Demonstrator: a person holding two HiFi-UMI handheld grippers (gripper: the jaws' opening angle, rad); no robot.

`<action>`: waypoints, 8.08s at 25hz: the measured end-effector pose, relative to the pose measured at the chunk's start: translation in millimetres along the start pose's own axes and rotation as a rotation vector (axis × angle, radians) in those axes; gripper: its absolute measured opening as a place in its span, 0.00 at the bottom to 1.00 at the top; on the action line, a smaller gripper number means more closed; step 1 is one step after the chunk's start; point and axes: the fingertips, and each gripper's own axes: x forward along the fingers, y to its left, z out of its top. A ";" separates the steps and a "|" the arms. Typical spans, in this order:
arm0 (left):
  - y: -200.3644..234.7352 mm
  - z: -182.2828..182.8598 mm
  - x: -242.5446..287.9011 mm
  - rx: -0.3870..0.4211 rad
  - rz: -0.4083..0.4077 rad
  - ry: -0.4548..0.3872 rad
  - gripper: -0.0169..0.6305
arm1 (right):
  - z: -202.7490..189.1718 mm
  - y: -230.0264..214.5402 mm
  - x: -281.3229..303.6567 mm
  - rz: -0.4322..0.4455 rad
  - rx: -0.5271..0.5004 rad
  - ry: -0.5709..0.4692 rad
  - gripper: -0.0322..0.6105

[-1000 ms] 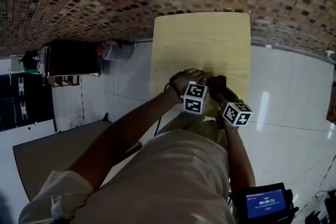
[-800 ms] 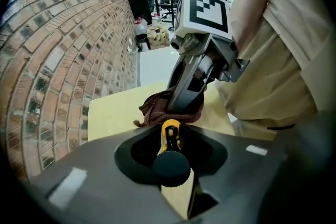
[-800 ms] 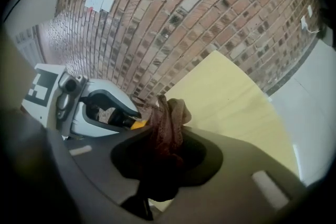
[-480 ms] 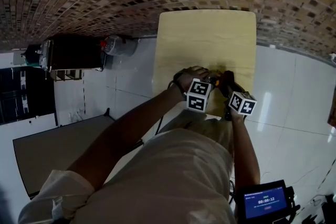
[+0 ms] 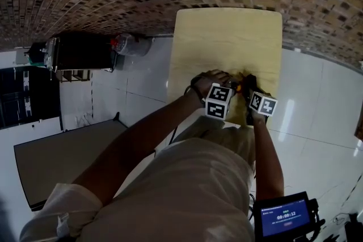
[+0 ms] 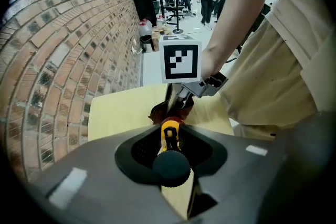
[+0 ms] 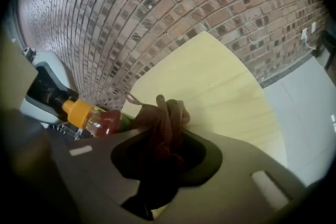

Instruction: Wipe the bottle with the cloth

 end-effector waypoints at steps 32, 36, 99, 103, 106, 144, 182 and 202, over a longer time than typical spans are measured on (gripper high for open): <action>30.6 -5.2 -0.6 -0.507 0.125 -0.015 0.22 | 27.6 77.3 -59.0 0.189 0.041 -0.177 0.19; 32.2 -6.0 -0.8 -0.536 0.123 -0.021 0.22 | 25.2 71.0 -51.4 0.162 0.057 -0.158 0.19; 45.7 -27.4 -0.4 -0.927 0.127 0.004 0.22 | -33.5 55.3 10.8 0.091 -0.169 0.028 0.20; 48.1 -28.0 3.2 -0.920 0.113 -0.001 0.22 | -39.9 37.4 28.6 0.071 -0.052 0.082 0.20; 46.1 -23.9 1.6 -0.901 0.105 -0.007 0.22 | -45.1 33.5 33.6 0.099 0.074 0.118 0.20; -46.2 25.7 11.1 0.279 -0.257 -0.008 0.22 | 7.5 65.2 -21.7 0.506 -0.297 0.442 0.20; -70.9 14.6 3.9 0.804 -0.221 -0.050 0.22 | 7.3 74.0 -28.5 0.587 -0.368 0.433 0.20; -76.9 31.7 4.4 0.876 -0.179 -0.025 0.21 | -37.8 25.3 0.2 0.391 -0.718 0.741 0.20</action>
